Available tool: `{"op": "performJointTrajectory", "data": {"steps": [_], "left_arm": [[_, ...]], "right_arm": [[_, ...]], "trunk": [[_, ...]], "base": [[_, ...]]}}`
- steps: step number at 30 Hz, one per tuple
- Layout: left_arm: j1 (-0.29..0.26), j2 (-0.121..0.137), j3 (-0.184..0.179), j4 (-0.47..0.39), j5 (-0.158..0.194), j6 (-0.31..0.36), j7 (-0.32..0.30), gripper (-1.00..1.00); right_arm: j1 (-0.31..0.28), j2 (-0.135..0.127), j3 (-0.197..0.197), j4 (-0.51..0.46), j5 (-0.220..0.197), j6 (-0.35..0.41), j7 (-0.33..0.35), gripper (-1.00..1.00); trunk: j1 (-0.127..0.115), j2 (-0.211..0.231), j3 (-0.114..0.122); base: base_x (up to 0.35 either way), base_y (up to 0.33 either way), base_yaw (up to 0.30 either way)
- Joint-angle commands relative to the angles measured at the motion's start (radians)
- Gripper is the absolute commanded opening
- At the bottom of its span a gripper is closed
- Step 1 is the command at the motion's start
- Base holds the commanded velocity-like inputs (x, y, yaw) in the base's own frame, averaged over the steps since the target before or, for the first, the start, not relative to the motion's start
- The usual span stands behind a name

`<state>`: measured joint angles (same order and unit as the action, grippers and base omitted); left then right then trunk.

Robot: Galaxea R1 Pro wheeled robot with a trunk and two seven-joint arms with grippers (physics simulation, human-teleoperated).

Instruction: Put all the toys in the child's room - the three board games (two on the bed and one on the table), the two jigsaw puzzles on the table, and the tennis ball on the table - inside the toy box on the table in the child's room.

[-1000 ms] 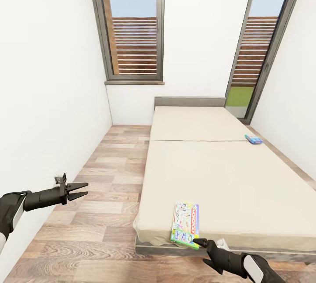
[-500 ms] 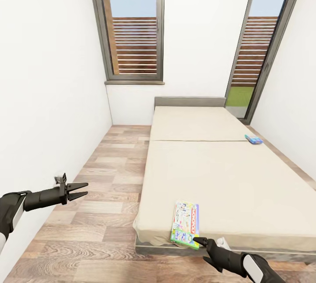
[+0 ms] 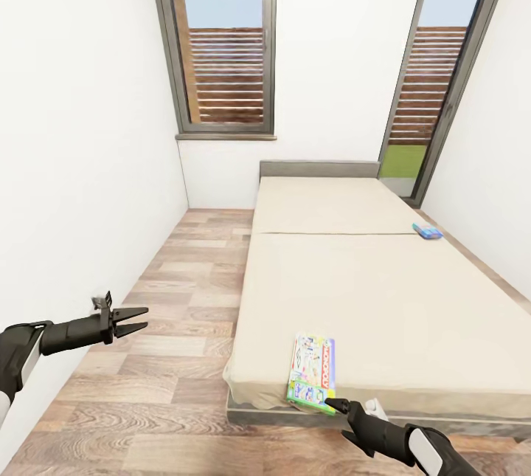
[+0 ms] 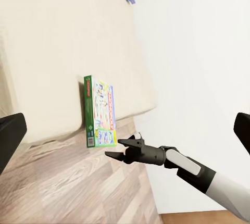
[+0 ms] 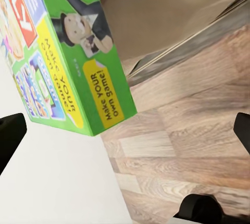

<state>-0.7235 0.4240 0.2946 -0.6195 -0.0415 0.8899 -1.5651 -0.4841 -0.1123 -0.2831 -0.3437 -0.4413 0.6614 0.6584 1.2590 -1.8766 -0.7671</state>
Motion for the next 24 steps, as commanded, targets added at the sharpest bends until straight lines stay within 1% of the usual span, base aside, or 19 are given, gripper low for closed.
{"op": "performJointTrajectory", "data": {"steps": [1, 24], "left_arm": [[-0.001, 0.0, 0.001, 0.0, -0.005, 0.011, -0.006, 1.0], [-0.001, 0.001, 0.001, 0.0, -0.005, 0.011, -0.006, 1.0]], "right_arm": [[-0.001, 0.0, -0.005, 0.0, -0.001, 0.006, 0.001, 1.0], [0.0, 0.002, -0.003, -0.001, 0.0, 0.004, 0.002, 1.0]], "trunk": [[0.0, 0.0, -0.001], [0.0, 0.0, -0.001]], "base": [[0.0, 0.0, 0.0], [0.0, 0.0, 0.0]]}}
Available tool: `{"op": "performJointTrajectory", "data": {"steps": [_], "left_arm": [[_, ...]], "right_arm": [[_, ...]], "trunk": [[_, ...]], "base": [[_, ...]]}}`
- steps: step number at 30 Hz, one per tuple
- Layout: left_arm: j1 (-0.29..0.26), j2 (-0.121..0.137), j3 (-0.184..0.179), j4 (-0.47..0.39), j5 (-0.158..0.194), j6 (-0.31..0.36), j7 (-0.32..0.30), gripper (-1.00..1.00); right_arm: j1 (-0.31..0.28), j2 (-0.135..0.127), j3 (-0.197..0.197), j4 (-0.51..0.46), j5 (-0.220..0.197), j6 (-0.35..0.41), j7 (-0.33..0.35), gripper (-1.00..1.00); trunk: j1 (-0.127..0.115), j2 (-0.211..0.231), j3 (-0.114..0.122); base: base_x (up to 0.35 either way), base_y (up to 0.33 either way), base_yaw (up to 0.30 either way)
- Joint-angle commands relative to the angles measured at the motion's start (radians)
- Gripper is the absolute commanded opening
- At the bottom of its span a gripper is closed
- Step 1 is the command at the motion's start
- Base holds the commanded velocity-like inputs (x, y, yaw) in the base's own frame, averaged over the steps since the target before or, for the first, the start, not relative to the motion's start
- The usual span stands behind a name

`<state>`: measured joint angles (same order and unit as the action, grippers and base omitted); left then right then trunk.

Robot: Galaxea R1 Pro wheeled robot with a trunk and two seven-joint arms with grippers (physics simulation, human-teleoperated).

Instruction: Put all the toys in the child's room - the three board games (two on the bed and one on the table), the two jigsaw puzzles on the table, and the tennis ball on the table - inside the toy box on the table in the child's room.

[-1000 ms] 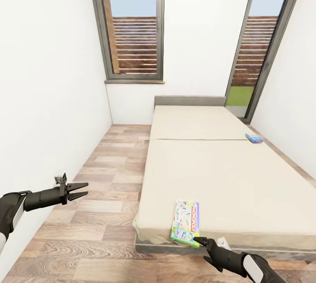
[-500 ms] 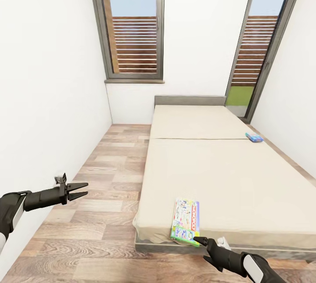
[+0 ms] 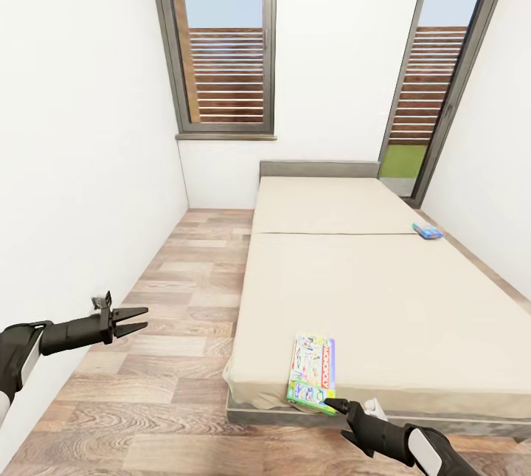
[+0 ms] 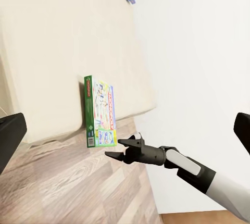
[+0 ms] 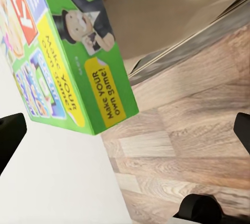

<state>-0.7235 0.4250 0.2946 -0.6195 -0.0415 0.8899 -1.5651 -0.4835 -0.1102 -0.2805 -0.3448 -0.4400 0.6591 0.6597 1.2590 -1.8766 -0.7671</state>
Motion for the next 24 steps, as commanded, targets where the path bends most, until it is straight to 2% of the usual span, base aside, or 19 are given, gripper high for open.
{"op": "performJointTrajectory", "data": {"steps": [1, 14, 24], "left_arm": [[-0.001, 0.0, 0.001, 0.0, -0.005, 0.011, -0.006, 1.0], [-0.001, -0.001, 0.001, 0.0, -0.004, 0.011, -0.006, 1.0], [-0.001, -0.002, 0.001, 0.0, -0.004, 0.011, -0.006, 1.0]], "right_arm": [[-0.001, 0.001, -0.005, 0.0, -0.001, 0.006, 0.001, 1.0], [-0.001, 0.001, -0.005, 0.0, 0.001, 0.003, 0.01, 1.0], [-0.001, 0.001, -0.004, 0.0, 0.001, -0.045, 0.033, 1.0]], "trunk": [[0.0, 0.0, -0.001], [0.0, 0.0, -0.001], [0.0, 0.0, -0.001]], "base": [[0.0, 0.0, 0.0], [0.0, 0.0, 0.0], [0.0, 0.0, 0.0]]}}
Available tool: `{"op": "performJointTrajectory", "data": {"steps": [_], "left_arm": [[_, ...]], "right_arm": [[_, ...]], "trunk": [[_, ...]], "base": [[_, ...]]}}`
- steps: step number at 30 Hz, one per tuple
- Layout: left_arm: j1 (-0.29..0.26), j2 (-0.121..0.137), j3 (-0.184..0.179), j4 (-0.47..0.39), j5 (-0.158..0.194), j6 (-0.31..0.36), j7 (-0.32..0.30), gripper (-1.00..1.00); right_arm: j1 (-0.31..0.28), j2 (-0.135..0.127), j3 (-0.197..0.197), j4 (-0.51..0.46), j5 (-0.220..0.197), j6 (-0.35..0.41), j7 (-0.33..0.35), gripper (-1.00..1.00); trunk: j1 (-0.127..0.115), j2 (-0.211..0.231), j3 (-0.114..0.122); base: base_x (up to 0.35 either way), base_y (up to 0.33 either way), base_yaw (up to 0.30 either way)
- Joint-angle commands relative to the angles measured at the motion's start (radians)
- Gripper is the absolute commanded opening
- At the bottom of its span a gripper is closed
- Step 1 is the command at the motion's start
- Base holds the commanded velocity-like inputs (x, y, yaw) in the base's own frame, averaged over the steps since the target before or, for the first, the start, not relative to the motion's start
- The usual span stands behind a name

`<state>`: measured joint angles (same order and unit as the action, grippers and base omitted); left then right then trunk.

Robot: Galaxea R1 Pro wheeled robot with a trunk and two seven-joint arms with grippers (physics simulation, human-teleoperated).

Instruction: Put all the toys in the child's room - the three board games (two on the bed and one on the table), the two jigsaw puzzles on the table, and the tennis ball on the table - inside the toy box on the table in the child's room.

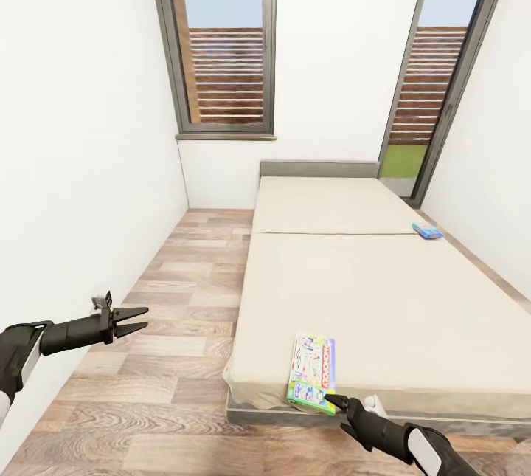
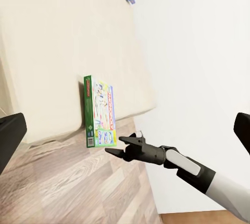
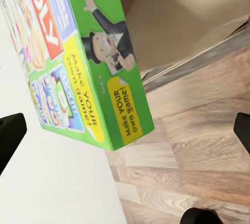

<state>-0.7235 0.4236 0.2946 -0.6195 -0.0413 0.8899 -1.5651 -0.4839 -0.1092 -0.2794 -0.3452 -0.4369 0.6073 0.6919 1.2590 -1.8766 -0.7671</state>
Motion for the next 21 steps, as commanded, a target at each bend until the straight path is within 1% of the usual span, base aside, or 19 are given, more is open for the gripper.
{"op": "performJointTrajectory", "data": {"steps": [1, 11, 21], "left_arm": [[-0.001, 0.0, 0.001, 0.0, -0.005, 0.011, -0.006, 1.0], [-0.001, 0.0, 0.001, 0.0, -0.004, 0.011, -0.006, 1.0], [-0.001, 0.0, 0.001, 0.0, -0.004, 0.011, -0.006, 1.0]], "right_arm": [[0.0, 0.0, -0.005, 0.0, -0.002, 0.003, 0.004, 1.0], [-0.001, 0.0, -0.004, 0.0, -0.001, -0.008, 0.029, 1.0], [0.0, 0.0, -0.004, 0.0, 0.0, -0.01, 0.036, 1.0]], "trunk": [[0.0, 0.0, -0.001], [0.0, 0.0, -0.001], [0.0, 0.0, -0.001]], "base": [[0.0, 0.0, 0.0], [0.0, 0.0, 0.0], [0.0, 0.0, 0.0]]}}
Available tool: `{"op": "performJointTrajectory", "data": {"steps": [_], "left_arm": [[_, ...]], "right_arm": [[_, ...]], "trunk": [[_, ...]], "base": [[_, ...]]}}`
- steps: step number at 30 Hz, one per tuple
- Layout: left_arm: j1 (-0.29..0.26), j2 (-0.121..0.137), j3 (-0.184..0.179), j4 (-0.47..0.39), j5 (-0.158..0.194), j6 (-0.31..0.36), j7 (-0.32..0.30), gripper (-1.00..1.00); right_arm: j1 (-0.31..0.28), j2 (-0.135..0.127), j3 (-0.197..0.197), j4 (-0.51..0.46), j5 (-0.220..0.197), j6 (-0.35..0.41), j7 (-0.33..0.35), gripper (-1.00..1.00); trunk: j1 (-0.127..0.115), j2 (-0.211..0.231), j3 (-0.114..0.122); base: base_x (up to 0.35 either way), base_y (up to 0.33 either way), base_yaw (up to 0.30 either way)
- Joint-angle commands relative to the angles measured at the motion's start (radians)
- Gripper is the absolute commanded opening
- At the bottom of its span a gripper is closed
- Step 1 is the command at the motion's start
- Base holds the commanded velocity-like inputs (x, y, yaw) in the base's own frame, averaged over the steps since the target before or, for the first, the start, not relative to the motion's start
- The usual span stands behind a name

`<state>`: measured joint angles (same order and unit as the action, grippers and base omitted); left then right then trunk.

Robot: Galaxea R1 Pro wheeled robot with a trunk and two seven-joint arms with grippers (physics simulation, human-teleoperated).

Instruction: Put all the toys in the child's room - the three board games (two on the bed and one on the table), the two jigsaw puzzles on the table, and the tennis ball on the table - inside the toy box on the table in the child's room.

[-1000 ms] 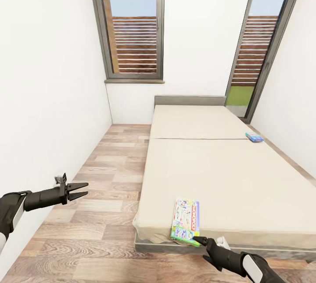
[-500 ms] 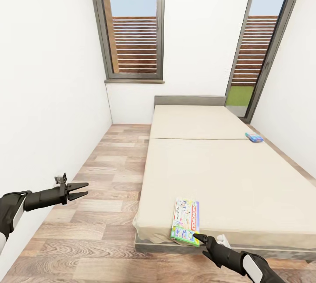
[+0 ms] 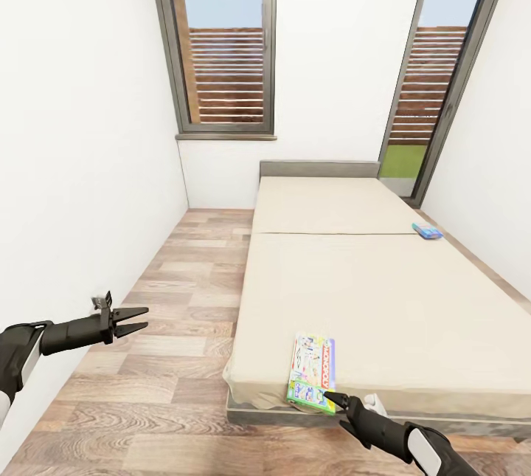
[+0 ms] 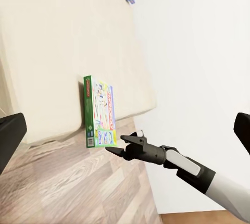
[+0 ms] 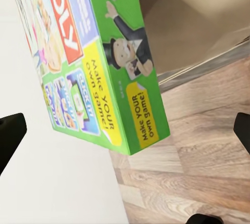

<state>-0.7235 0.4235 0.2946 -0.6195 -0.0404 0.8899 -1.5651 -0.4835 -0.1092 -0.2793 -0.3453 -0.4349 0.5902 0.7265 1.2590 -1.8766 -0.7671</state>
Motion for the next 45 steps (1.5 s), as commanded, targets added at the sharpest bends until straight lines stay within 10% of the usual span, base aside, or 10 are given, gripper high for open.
{"op": "performJointTrajectory", "data": {"steps": [1, 45], "left_arm": [[-0.001, 0.0, 0.001, 0.0, -0.004, 0.011, -0.006, 1.0], [-0.001, 0.0, 0.002, 0.0, 0.001, 0.008, -0.006, 1.0]], "right_arm": [[0.0, 0.001, -0.004, 0.0, -0.002, 0.007, 0.001, 1.0], [0.0, 0.002, -0.004, 0.0, -0.002, 0.007, 0.002, 1.0]], "trunk": [[0.0, 0.0, -0.001], [0.0, 0.0, -0.001]], "base": [[0.0, 0.0, 0.0], [0.0, 0.018, 0.0]]}}
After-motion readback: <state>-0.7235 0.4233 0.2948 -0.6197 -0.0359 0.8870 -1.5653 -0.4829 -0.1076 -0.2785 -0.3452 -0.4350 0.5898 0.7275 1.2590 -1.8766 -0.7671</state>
